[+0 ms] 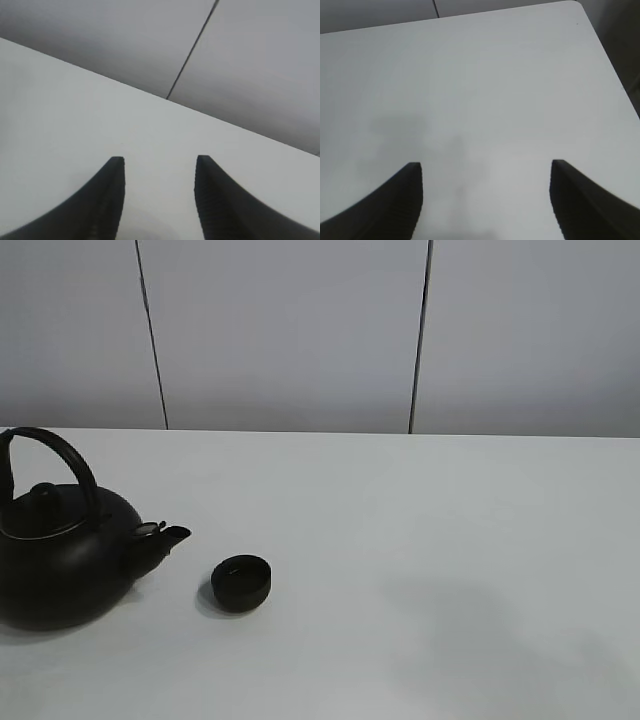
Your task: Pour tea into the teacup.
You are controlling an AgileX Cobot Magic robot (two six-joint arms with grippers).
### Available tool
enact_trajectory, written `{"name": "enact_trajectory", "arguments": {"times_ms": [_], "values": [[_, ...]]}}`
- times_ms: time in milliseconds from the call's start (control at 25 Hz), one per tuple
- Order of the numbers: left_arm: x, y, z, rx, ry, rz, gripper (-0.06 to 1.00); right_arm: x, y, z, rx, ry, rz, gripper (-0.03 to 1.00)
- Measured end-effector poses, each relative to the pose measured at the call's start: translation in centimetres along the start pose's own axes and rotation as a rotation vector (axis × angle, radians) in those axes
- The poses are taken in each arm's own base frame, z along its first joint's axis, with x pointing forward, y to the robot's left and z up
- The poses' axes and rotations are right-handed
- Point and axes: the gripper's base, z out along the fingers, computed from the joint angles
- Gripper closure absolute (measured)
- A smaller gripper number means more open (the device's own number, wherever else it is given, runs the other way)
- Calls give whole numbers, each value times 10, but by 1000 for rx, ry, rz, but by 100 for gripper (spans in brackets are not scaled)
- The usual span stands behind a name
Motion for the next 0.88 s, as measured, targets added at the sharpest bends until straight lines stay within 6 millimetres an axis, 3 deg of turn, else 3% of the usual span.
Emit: {"name": "enact_trajectory", "arguments": {"times_ms": [240, 520, 600, 720, 880], "values": [[-31, 7, -35, -179, 110, 126, 62, 0, 0, 0, 0, 0, 0, 47], [-66, 53, -84, -397, 193, 177, 62, 0, 0, 0, 0, 1, 0, 47], [-71, 57, -105, -440, 188, 174, 62, 0, 0, 0, 0, 1, 0, 47], [-81, 44, -145, -436, 123, 192, 62, 0, 0, 0, 0, 1, 0, 47], [-81, 12, -218, -351, -1, 204, 62, 0, 0, 0, 0, 1, 0, 47]]}}
